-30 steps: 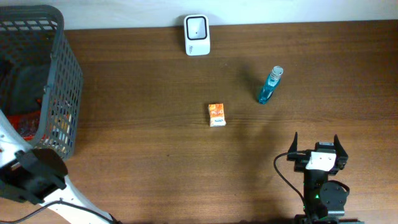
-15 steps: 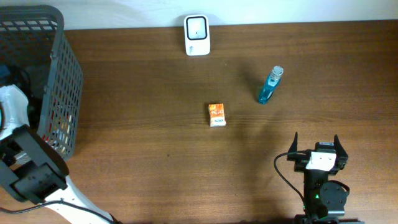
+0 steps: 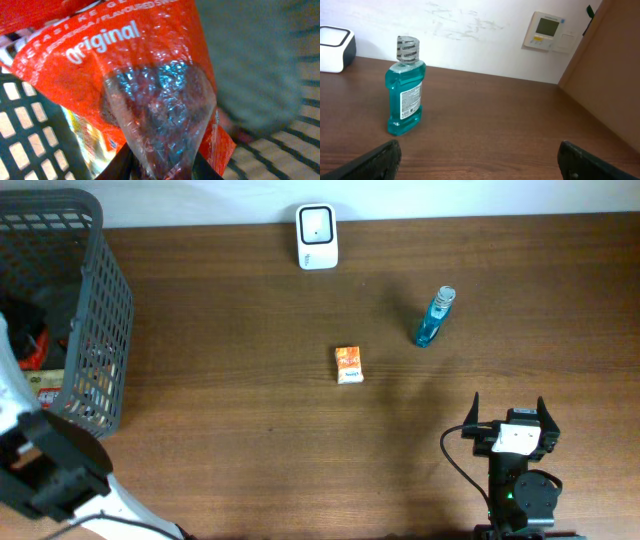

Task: Scan the item barcode
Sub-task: 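Carry the red jerky bag and drop it beside the snack box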

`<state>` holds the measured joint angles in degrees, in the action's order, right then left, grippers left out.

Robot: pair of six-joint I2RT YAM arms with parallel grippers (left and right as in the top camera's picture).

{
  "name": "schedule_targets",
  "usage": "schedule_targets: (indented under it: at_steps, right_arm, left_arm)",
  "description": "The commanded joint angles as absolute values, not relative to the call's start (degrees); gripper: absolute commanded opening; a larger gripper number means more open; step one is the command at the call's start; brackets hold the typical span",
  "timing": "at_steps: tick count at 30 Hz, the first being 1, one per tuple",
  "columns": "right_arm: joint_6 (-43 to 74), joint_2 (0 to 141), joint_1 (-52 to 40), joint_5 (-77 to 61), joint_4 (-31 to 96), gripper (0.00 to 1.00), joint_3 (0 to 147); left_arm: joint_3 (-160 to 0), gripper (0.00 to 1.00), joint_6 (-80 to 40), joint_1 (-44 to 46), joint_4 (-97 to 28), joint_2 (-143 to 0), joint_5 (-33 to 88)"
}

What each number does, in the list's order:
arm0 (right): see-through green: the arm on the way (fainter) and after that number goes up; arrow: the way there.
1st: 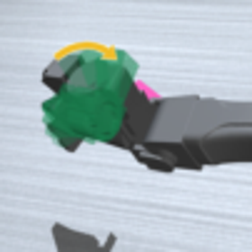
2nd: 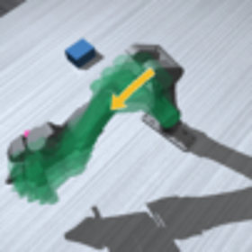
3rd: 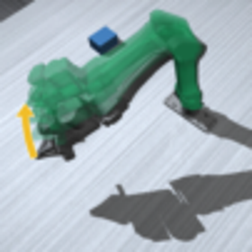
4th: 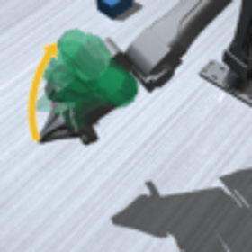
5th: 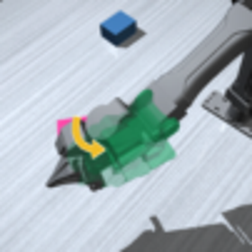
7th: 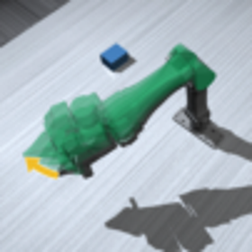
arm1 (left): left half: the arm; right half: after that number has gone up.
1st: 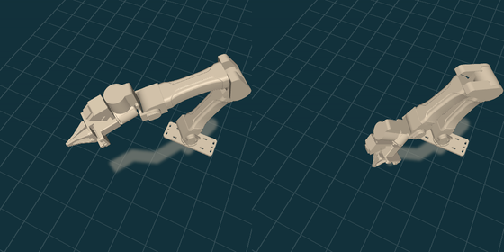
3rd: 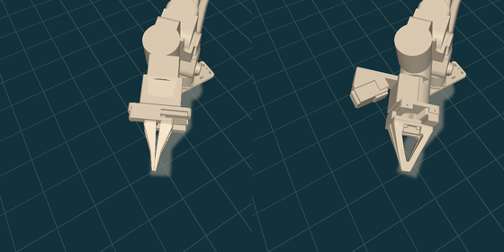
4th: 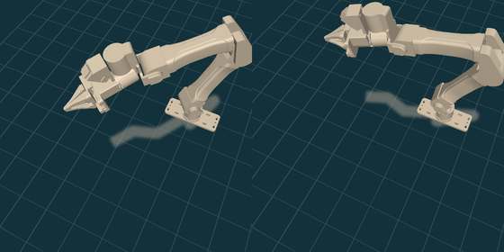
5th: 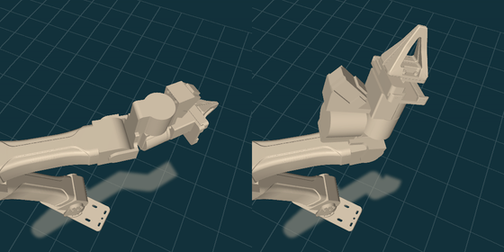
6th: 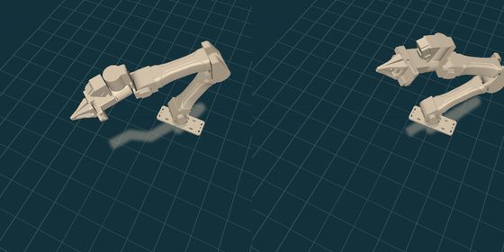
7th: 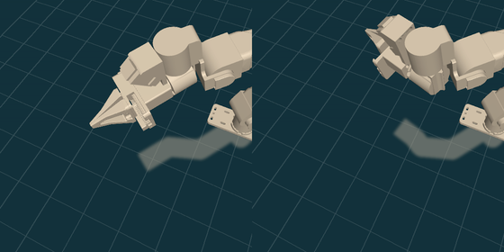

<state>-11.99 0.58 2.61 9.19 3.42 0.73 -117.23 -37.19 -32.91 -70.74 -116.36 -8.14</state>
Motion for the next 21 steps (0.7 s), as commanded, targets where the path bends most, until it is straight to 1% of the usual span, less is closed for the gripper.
schedule_targets:
  at_steps: [1,3,4,6,7,9,10,11,14,16,19,20,21]
  right_arm:
    - [-11.8,0.2,2.3,9.7,3.7,0.99,0.3]
    - [-11.8,0.2,2.3,9.7,3.7,0.98,0.3]
    - [-11.8,0.2,2.3,9.7,3.7,0.98,0.3]
    - [-11.8,0.2,2.3,9.7,3.7,0.98,0.3]
    - [-11.8,0.2,2.3,9.7,3.7,0.98,0.3]
    - [-11.8,0.2,2.3,9.7,3.7,0.99,0.3]
    - [-11.8,0.2,2.3,9.7,3.7,0.98,0.3]
    - [-11.8,0.2,2.3,9.7,3.7,0.98,0.3]
    - [-11.8,0.2,2.3,9.7,3.7,0.98,0.3]
    - [-11.8,0.2,2.3,9.7,3.7,0.98,0.3]
    - [-11.8,0.2,2.3,9.7,3.7,0.98,0.3]
    - [-11.8,0.2,2.3,9.7,3.7,0.98,0.3]
    - [-11.8,0.2,2.3,9.7,3.7,0.98,0.3]
  left_arm:
    - [-120.6,0.0,-37.6,-33.0,-68.6,-103.9,5.5]
    - [-120.6,0.0,-37.5,-31.7,-63.9,-96.0,16.1]
    - [-120.6,0.0,-37.5,-29.9,-62.1,-92.6,18.5]
    - [-120.6,0.0,-37.5,-19.7,-59.8,-86.9,19.3]
    - [-120.6,0.0,-36.7,-12.8,-60.1,-86.5,19.3]
    - [-119.6,0.0,-34.9,-3.1,-60.1,-87.5,17.1]
    - [-117.5,0.0,-34.7,5.6,-60.6,-89.6,13.1]
    - [-115.8,0.0,-34.7,11.8,-61.3,-92.2,10.7]
    - [-111.6,0.0,-34.7,22.7,-61.5,-101.4,9.1]
    - [-111.1,0.0,-34.7,28.7,-61.2,-110.9,9.1]
    - [-111.1,0.0,-34.7,34.4,-56.9,-121.2,9.1]
    - [-111.2,0.01,-34.1,36.2,-54.7,-124.2,9.1]
    - [-111.1,0.04,-30.9,38.0,-52.0,-126.9,9.1]
